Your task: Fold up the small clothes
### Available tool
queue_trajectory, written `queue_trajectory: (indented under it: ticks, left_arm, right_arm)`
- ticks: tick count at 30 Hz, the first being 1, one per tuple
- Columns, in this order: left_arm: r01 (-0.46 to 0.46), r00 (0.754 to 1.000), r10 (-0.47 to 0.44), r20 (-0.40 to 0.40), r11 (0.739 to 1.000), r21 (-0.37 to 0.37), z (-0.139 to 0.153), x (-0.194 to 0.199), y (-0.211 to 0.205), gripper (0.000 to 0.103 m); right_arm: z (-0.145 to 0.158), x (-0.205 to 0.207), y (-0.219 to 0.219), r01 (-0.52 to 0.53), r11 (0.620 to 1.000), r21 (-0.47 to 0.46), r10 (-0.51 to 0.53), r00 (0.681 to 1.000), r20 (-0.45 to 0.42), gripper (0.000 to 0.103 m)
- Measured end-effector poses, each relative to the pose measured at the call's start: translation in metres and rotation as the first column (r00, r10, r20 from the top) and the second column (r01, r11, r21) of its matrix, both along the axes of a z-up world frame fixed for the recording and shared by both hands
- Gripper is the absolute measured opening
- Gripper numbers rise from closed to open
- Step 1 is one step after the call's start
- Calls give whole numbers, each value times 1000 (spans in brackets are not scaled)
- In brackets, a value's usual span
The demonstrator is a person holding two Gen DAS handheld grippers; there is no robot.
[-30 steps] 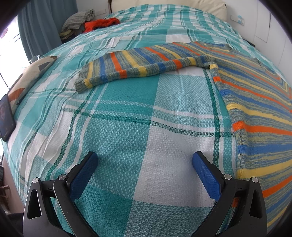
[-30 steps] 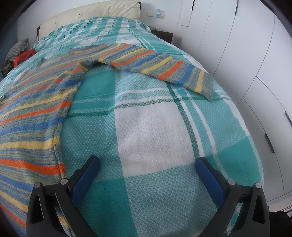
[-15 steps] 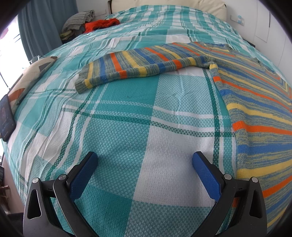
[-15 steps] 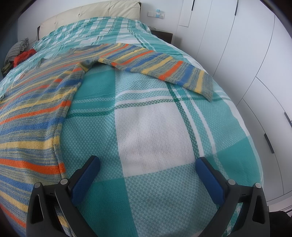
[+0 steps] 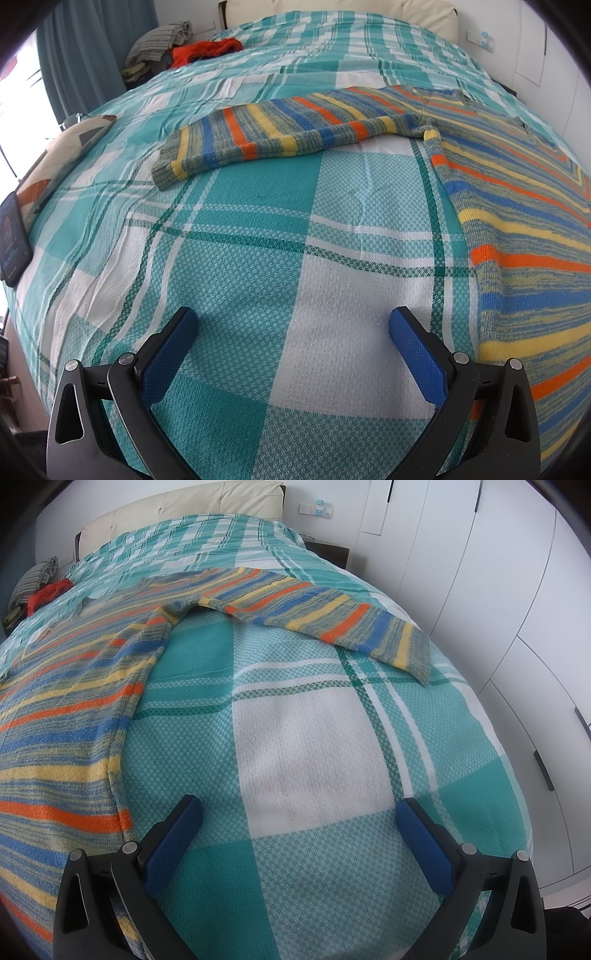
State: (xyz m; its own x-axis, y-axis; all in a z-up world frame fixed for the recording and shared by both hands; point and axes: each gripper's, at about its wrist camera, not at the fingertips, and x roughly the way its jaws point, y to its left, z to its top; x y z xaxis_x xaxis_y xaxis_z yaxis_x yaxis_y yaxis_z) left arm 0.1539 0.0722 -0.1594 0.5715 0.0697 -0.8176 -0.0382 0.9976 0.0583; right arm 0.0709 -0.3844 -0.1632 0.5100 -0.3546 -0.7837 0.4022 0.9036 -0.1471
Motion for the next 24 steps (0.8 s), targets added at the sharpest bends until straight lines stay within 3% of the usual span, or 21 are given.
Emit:
queue_trajectory:
  ticks: [14,18,22,24]
  left_arm:
    - [-8,1000,8,7,1000,4,1,0,0,103]
    - [-20,1000,20,-24,1000,-12,5,4,4,103]
    - [2,998,-6,-70,998,-55,25,3,11,102]
    - [8,1000,-10,-20,994,-107,43,-4,18,102]
  right_arm:
    - [0,0,1,1,1000,0,-1,1000,0,103]
    - [0,0,0,5,1000,7,-5,1000,0,103]
    - [10,4,-11,-15,997,78,19,999,-49,103]
    - [29,0,-32,-20,980,197,15,1000,23,102]
